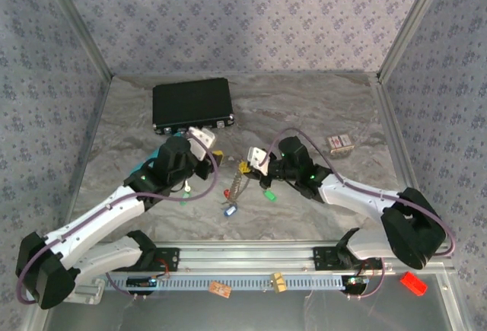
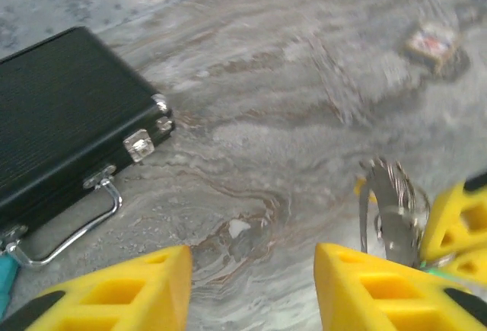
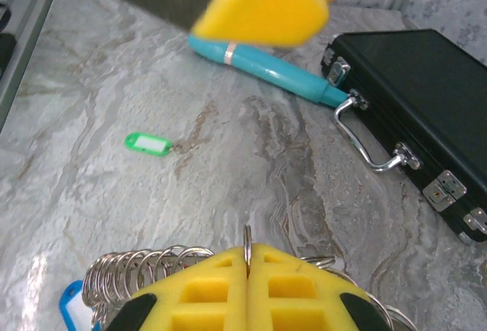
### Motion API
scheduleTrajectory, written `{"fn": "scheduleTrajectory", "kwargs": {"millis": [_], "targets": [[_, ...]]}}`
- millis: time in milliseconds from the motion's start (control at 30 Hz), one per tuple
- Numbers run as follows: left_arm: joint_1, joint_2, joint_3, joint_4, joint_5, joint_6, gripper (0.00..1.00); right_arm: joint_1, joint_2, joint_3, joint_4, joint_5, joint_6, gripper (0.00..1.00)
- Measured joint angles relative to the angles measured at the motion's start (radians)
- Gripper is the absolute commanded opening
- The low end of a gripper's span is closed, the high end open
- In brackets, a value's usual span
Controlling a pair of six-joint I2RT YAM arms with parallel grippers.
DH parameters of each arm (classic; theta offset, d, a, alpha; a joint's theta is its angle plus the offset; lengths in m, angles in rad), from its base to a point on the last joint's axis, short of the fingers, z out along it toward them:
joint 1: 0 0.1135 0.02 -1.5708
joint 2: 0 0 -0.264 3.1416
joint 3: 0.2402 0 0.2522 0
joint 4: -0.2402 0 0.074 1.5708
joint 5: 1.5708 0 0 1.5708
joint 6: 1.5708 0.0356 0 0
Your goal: Put the keys on the keyring
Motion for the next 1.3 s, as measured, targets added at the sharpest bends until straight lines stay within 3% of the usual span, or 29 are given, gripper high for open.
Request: {"fn": "scheduleTrajectory", "kwargs": {"millis": [167,400,700,1067,1267,1300], "targets": [[0.001,0.0,-0.114,0.076,0.175,0.268,0.29,0.0,-0.004,0.014,-0.073,-0.029,-0.077,0.0],[0.001,0.027,-0.203,0.215,0.367,0.429,0.26,0.0,-0.017,0.018,-0.117,-0.053,-0.106,0.0],[0.001,0.077,-0.203,0.309,0.454,0.481,0.19,0.0,-0.019,0.035,-0.127,-0.069,-0.109,0.0],[0.001,0.08,-0.203,0.325,0.48,0.485,0.18,0.018,-0.019,0.068,-0.144,-0.084,-0.109,0.0],[0.001,0.081,-0.203,0.323,0.477,0.495,0.01,0.021,-0.016,0.079,-0.173,-0.087,-0.116,0.0],[0.001,0.082,-0.203,0.323,0.478,0.494,0.0,0.021,-0.016,0.079,-0.175,-0.087,-0.117,0.05]]}}
